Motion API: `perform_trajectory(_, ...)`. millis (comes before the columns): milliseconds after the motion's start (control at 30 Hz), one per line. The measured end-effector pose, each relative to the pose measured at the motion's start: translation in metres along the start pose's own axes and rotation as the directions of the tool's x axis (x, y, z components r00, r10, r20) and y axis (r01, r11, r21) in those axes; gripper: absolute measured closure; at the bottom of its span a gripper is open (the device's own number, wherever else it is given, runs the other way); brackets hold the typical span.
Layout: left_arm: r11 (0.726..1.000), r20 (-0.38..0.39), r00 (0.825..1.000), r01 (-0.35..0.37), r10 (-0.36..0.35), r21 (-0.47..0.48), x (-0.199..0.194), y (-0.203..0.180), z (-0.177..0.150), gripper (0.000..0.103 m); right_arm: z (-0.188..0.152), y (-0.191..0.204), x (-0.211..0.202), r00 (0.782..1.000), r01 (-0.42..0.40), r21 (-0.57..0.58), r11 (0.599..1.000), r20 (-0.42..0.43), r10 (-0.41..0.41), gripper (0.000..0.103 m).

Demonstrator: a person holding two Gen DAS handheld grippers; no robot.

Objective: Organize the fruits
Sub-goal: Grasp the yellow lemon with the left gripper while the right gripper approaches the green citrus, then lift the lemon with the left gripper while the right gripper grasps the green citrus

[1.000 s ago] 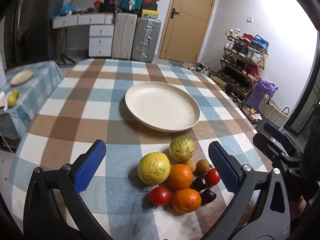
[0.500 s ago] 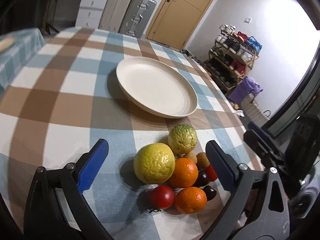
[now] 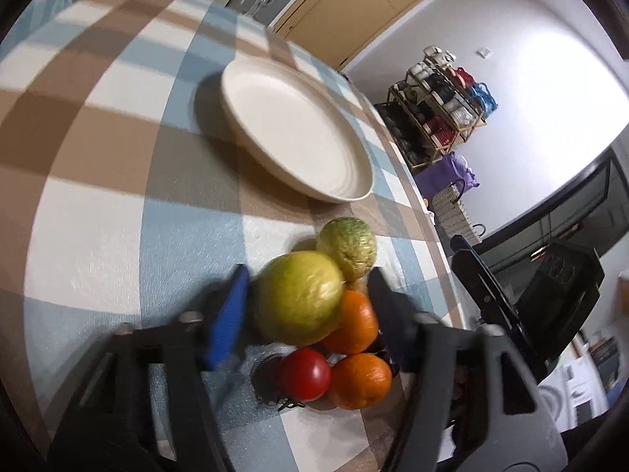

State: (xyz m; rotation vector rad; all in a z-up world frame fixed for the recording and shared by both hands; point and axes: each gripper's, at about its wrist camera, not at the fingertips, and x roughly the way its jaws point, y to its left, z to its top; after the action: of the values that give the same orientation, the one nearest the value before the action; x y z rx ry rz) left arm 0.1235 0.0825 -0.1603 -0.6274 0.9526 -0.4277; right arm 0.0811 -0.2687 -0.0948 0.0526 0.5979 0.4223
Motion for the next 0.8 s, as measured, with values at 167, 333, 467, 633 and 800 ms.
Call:
perform_trajectory(167, 1.0, 0.011, 1.0, 0.019, -0.019, -0.002, 0.008, 0.002, 0.005, 0.057, 0.0, 0.002, 0.001, 1.0, -0.006, -0.001, 1.0, -0.002, 0.006, 0.0)
perform_trajectory(333, 0.999, 0.018, 0.999, 0.032, -0.032, -0.011, 0.008, 0.003, 0.004, 0.058, -0.001, 0.005, 0.003, 1.0, -0.009, -0.01, 1.0, -0.009, 0.009, 0.0)
perform_trajectory(467, 0.999, 0.035, 0.998, 0.044, -0.044, -0.002, 0.003, -0.001, 0.004, 0.058, -0.001, 0.008, 0.005, 1.0, -0.019, -0.018, 1.0, -0.021, 0.019, 0.0)
perform_trajectory(633, 0.999, 0.059, 0.997, 0.053, -0.053, -0.004, -0.004, 0.0, 0.009, 0.058, 0.001, 0.01, 0.011, 0.997, -0.06, -0.011, 0.998, -0.053, 0.06, 0.0)
perform_trajectory(800, 0.999, 0.104, 0.994, 0.028, -0.029, 0.016, -0.023, 0.0, 0.009, 0.058, 0.003, 0.012, 0.02, 0.984, -0.149, 0.023, 0.989, -0.092, 0.151, 0.0)
